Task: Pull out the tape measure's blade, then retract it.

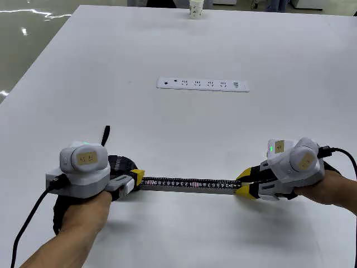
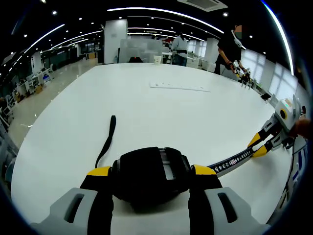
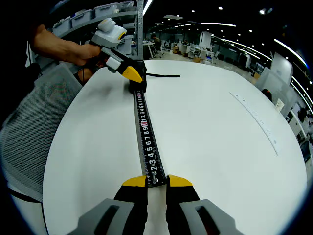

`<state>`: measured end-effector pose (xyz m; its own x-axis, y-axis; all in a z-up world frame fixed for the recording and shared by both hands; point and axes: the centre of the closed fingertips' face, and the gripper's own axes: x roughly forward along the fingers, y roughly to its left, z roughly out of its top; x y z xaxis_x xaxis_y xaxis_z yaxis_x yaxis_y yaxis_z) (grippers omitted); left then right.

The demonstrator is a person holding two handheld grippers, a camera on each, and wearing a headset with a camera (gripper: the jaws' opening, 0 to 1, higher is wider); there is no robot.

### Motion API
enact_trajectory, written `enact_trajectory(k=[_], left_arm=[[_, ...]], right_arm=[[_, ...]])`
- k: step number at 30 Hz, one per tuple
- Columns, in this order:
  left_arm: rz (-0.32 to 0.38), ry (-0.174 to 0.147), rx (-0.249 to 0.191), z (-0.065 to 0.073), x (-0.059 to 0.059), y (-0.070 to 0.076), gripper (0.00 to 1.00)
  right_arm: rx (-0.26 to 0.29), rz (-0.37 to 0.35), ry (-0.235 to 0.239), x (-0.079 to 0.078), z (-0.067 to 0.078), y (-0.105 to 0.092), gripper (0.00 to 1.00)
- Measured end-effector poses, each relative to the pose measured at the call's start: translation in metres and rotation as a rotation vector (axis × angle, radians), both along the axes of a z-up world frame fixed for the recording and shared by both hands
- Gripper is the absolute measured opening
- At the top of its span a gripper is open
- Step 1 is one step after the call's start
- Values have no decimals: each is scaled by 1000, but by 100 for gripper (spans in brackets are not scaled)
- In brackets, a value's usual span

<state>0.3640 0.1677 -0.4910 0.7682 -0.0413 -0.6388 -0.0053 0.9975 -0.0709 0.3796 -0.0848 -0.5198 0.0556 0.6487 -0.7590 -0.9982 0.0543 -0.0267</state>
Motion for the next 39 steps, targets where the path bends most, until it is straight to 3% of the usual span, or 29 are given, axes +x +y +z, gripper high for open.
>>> enact_trajectory(k=[39], left_arm=[[-7, 6, -12, 1, 0, -1, 57]], right_arm=[[35, 20, 21, -8, 1, 43, 10]])
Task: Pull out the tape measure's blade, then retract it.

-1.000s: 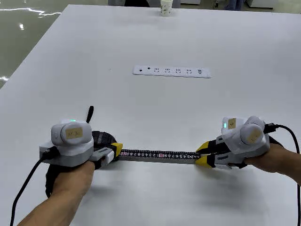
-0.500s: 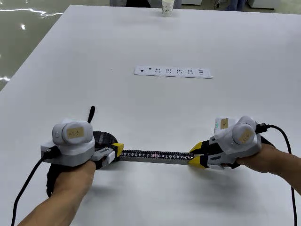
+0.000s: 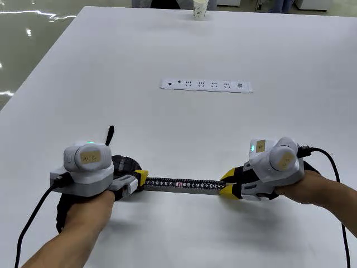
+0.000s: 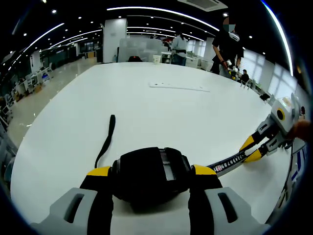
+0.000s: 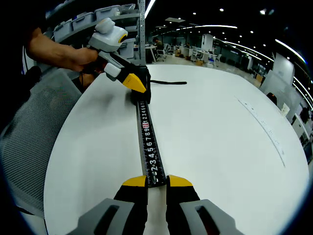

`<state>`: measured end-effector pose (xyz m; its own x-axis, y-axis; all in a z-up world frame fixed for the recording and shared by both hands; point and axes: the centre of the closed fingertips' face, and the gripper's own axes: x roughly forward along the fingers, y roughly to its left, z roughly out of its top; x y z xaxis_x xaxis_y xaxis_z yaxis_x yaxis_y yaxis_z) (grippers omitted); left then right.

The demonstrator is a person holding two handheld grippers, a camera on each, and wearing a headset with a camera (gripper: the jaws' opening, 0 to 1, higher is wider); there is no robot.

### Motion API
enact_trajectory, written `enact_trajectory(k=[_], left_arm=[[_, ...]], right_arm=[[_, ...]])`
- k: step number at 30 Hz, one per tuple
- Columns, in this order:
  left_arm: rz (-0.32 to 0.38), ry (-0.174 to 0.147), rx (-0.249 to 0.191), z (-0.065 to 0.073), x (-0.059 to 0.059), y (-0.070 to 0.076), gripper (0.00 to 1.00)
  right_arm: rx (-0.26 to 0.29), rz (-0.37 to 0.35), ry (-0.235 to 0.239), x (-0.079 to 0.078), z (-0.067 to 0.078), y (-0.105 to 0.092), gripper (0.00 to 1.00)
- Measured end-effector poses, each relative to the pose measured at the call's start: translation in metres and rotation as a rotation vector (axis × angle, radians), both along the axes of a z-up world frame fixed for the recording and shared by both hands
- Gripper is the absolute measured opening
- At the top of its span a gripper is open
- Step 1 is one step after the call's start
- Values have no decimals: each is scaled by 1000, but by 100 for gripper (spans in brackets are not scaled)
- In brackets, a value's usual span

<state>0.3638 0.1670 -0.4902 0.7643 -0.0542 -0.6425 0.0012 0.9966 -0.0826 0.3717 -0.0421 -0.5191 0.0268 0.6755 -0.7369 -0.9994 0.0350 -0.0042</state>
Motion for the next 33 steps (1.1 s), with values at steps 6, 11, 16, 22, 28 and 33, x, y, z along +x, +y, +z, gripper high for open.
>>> enact_trajectory(k=[6, 11, 16, 22, 28, 33], left_arm=[[0, 1, -1, 0, 0, 0, 57], [0, 2, -3, 0, 0, 0, 57], [0, 3, -5, 0, 0, 0, 57], [-1, 4, -7, 0, 0, 1, 57], [-1, 5, -10, 0, 0, 1, 57], [0, 4, -11, 0, 0, 1, 57]], right_arm=[[3, 3, 3, 0, 0, 5, 10], [5, 4, 5, -1, 0, 8, 10], [7, 7, 6, -1, 1, 12, 10], [8, 9, 8, -1, 0, 16, 10], [8, 11, 10, -1, 0, 17, 10], [10, 11, 12, -1, 0, 19, 10]])
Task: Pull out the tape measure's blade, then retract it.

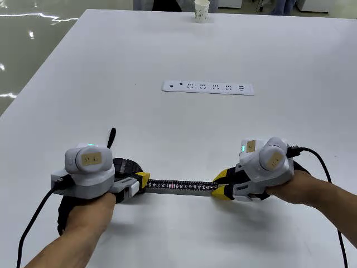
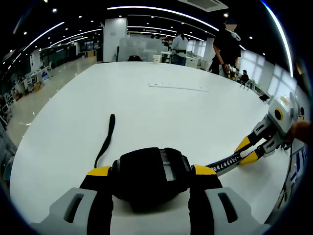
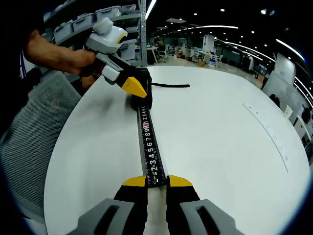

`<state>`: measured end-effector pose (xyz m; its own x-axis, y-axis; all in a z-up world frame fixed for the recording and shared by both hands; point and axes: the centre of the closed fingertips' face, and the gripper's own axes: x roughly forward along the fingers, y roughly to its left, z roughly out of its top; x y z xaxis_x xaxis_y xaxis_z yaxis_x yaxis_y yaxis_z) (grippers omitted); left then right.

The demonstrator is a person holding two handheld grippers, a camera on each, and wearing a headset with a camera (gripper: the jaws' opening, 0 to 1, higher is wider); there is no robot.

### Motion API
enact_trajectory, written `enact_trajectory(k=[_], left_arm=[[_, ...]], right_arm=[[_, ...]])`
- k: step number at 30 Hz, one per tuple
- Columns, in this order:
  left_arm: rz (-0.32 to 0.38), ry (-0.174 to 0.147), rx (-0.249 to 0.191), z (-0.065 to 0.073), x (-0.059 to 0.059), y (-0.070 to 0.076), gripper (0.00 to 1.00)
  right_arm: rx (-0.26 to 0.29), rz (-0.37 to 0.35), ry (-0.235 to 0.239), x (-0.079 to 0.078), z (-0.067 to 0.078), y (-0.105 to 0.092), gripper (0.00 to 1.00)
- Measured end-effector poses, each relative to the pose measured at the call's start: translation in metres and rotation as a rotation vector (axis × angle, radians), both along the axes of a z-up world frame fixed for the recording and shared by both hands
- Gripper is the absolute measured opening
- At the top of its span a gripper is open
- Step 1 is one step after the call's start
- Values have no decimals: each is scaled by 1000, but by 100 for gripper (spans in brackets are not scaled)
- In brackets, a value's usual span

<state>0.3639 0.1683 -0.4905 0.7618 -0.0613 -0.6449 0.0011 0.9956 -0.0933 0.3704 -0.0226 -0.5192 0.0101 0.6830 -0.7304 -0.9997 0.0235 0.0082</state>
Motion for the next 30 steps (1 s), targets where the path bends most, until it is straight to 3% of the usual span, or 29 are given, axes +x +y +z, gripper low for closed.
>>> enact_trajectory(k=[30], left_arm=[[-1, 4, -10, -1, 0, 0, 57]], right_arm=[[17, 16, 5, -1, 0, 22, 10]])
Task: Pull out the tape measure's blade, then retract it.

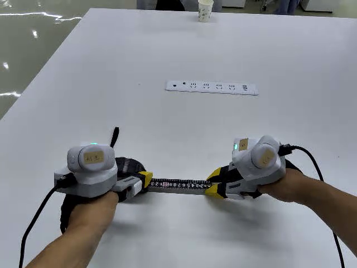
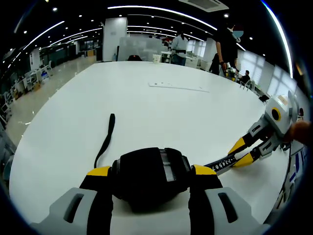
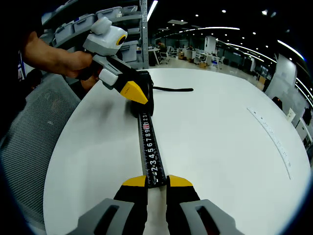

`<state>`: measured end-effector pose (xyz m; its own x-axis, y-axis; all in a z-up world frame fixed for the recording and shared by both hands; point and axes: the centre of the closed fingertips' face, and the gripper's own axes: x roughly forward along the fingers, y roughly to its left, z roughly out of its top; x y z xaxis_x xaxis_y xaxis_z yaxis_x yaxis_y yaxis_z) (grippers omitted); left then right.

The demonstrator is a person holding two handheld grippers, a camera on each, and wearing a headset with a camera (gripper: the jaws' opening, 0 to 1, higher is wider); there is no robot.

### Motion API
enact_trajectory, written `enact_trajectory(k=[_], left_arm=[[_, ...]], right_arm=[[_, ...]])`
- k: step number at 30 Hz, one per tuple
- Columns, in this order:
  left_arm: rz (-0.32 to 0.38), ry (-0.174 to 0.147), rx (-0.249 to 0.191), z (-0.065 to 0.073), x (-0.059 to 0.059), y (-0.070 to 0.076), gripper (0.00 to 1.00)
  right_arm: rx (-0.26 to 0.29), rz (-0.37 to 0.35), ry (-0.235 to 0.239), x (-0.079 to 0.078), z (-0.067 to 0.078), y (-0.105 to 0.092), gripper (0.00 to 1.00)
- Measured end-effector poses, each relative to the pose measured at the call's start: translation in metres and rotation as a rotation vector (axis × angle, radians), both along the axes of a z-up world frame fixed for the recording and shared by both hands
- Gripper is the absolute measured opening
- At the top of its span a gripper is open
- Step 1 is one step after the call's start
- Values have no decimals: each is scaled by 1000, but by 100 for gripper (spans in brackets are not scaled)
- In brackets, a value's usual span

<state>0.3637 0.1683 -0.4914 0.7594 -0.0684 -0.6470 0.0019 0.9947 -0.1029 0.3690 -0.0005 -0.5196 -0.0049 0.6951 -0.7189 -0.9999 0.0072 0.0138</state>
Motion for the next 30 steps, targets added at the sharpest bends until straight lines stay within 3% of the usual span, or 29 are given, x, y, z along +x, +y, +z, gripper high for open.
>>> enact_trajectory(k=[30], left_arm=[[4, 7, -17, 1, 0, 2, 58]], right_arm=[[31, 25, 14, -3, 0, 35, 10]])
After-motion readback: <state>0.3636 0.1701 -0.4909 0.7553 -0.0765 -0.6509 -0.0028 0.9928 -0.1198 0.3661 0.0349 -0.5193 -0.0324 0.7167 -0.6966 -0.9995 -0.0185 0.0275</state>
